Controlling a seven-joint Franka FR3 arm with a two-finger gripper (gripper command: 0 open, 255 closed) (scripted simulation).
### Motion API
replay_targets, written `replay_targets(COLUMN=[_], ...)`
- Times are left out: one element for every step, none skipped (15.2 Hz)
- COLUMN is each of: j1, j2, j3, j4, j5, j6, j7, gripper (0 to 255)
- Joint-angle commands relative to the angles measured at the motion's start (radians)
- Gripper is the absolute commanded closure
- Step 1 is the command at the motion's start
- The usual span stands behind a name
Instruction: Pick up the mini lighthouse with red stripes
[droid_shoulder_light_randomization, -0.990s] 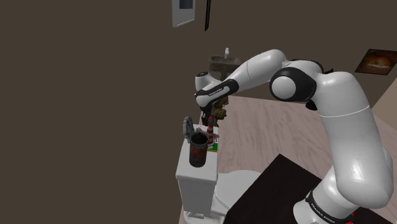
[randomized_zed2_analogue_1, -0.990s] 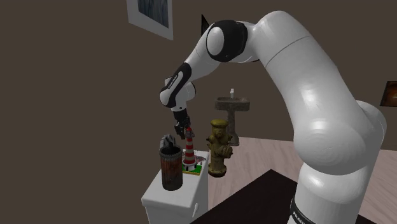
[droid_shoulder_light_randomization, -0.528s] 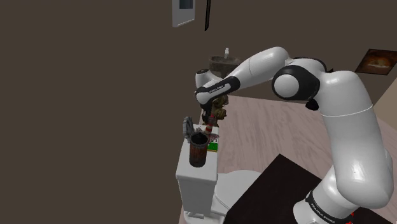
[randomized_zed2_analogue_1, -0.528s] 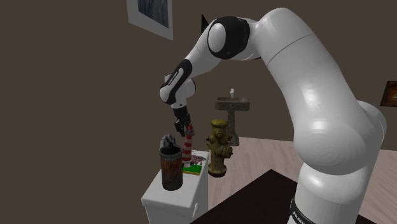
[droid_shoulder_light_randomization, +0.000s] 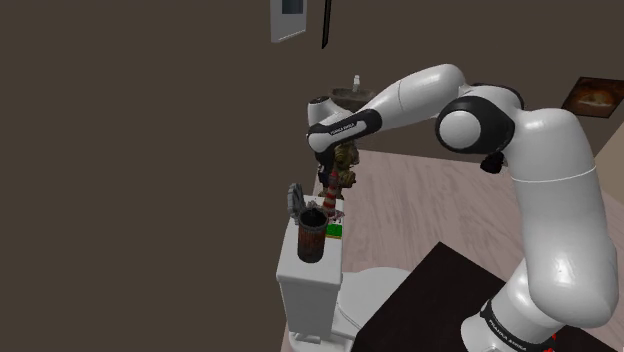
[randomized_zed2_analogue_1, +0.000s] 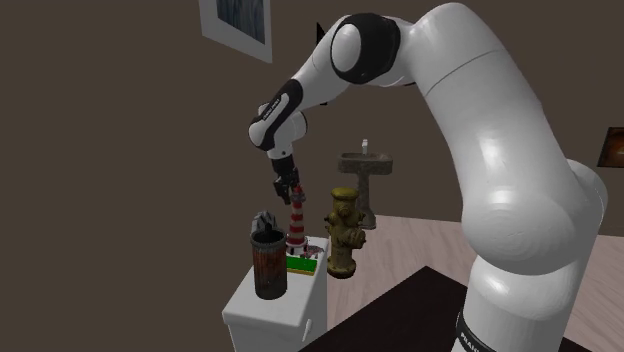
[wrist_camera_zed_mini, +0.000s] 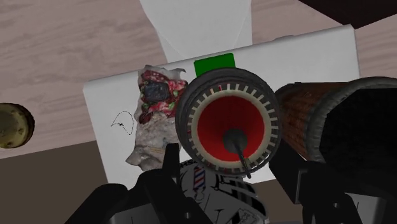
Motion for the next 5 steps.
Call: replay_targets(j1=[0.000,0.000,0.000,0.000,0.000], j2=[-0.016,-0.022,-0.029,-0.030,-0.030], j3=[0.000,0.000,0.000,0.000,0.000], j4=[0.005,0.009,0.012,0.013,0.013], j5=[0.001,0.001,0.002,0.002,0.002], j6=[-0.020,-0.030,-0.040,-0.042,-0.042], j7=[-0.004,-0.006,-0.008,-0.008,-0.008], gripper=[255,255,255,255,255])
